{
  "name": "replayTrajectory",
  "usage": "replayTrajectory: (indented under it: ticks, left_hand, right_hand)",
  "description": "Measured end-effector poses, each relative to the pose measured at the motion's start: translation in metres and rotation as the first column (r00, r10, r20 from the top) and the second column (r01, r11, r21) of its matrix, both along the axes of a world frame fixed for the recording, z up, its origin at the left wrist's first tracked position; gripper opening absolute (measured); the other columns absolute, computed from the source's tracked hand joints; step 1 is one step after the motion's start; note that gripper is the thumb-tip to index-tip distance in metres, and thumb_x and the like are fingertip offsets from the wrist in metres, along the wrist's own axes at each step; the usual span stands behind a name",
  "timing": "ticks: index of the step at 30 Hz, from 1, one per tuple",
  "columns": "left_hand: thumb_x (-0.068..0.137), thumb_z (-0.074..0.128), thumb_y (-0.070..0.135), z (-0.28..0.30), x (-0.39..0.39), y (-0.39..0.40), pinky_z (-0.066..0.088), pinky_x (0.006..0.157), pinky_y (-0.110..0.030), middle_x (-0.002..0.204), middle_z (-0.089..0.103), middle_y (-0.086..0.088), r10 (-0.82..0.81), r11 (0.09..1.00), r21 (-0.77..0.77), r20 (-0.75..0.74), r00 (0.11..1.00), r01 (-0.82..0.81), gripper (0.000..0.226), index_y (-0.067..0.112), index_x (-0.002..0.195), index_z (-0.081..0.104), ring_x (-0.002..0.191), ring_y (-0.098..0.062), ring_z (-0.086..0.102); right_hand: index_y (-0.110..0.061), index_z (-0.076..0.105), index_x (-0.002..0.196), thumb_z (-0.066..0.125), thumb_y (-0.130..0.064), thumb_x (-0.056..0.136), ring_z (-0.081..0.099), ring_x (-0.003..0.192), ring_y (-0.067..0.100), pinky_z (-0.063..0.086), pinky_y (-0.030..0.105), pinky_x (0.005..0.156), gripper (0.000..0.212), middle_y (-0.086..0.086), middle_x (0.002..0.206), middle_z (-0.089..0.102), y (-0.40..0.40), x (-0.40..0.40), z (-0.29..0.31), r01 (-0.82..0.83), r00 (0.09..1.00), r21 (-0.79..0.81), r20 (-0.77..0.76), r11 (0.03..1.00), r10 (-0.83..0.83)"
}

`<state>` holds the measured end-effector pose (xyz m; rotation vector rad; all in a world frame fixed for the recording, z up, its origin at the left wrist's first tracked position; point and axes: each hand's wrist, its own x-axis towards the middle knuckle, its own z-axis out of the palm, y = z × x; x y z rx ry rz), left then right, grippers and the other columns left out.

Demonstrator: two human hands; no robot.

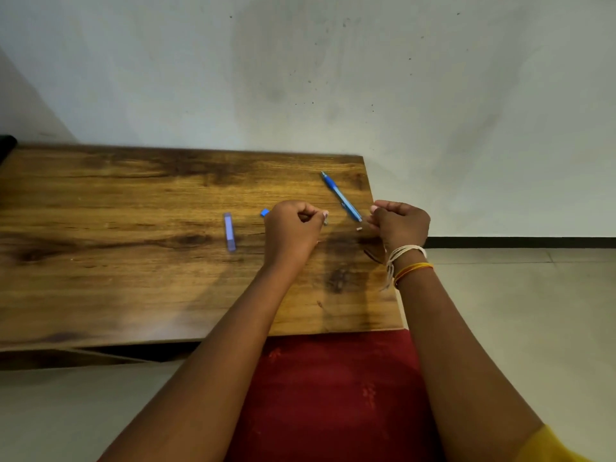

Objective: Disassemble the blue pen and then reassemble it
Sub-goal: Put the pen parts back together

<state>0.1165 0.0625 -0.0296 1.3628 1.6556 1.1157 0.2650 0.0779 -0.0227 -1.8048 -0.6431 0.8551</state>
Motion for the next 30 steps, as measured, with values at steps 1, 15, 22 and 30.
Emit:
replayTrajectory:
  ticks: [1,15,22,30]
  left_hand:
    - [0.085,0.07,0.021,0.002,0.002,0.004,0.044,0.039,-0.016,0.062,0.067,0.005,0.018,1.0,-0.022,0.039,0.999,-0.017,0.015,0.02,0.07,0.069,0.043,-0.001,0.059]
    - [0.083,0.071,0.037,0.011,0.041,0.104,0.05,0.046,-0.024,0.068,0.064,-0.006,-0.001,0.822,-0.569,0.013,1.0,0.009,0.035,0.005,0.073,0.06,0.05,-0.015,0.06]
    - [0.088,0.065,0.02,0.014,0.052,0.111,0.059,0.057,-0.026,0.07,0.067,-0.01,-0.095,0.804,-0.594,-0.057,0.994,0.043,0.024,-0.001,0.075,0.061,0.053,-0.017,0.065]
    - [0.092,0.059,0.017,0.035,-0.009,0.071,0.054,0.042,-0.023,0.073,0.063,-0.014,0.018,0.822,-0.539,0.347,0.938,0.184,0.019,-0.001,0.089,0.057,0.04,-0.016,0.063]
  right_hand:
    - [-0.011,0.074,0.092,0.071,-0.008,0.083,0.072,0.081,0.022,0.06,0.036,0.081,0.01,0.009,0.088,0.073,0.0,0.001,-0.002,0.002,1.0,-0.011,0.001,1.0,-0.002]
    - [-0.016,0.071,0.081,0.068,-0.008,0.085,0.072,0.073,0.018,0.061,0.036,0.078,0.01,0.0,0.069,0.069,0.005,0.018,-0.014,-0.019,0.999,-0.086,-0.028,0.996,0.017]
    - [-0.013,0.074,0.089,0.066,-0.01,0.085,0.072,0.073,0.017,0.059,0.039,0.083,0.01,0.004,0.075,0.072,0.009,0.013,-0.015,0.033,0.999,-0.104,-0.007,0.994,-0.033]
    - [-0.023,0.07,0.07,0.065,-0.008,0.081,0.072,0.08,0.023,0.058,0.041,0.084,0.019,0.001,0.072,0.072,0.007,-0.014,0.004,-0.016,0.998,0.002,-0.066,1.0,0.016]
